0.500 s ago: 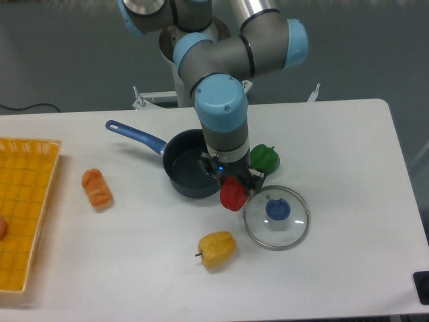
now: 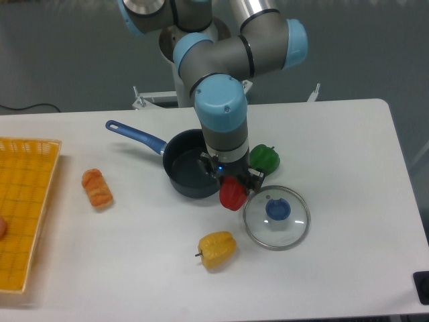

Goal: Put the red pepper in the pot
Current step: 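Lift the grasped red pepper up from beside the pot, then carry the red pepper over the dark blue saucepan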

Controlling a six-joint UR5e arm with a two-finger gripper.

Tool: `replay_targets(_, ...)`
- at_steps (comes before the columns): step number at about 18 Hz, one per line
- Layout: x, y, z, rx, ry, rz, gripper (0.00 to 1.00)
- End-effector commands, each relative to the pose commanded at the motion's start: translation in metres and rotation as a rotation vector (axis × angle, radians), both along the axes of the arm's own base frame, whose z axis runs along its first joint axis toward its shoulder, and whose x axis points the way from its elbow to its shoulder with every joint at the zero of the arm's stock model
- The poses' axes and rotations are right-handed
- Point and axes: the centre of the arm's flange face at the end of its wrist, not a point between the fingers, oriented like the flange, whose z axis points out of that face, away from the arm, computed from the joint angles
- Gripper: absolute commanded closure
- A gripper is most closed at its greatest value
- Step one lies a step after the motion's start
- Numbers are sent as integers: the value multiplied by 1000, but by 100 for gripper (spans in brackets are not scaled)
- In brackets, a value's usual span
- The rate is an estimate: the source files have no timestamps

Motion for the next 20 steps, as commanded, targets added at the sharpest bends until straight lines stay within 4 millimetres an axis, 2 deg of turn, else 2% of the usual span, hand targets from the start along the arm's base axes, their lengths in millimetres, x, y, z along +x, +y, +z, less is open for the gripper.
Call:
replay_targets(7, 14, -5, -6, -15, -17, -8, 39)
replay_targets(10, 22, -7, -16, -30, -33, -15, 39)
replay_targets(15, 49, -7, -21, -44, -42, -44, 39)
replay_targets(20, 72, -11, -36, -92, -79, -69, 39)
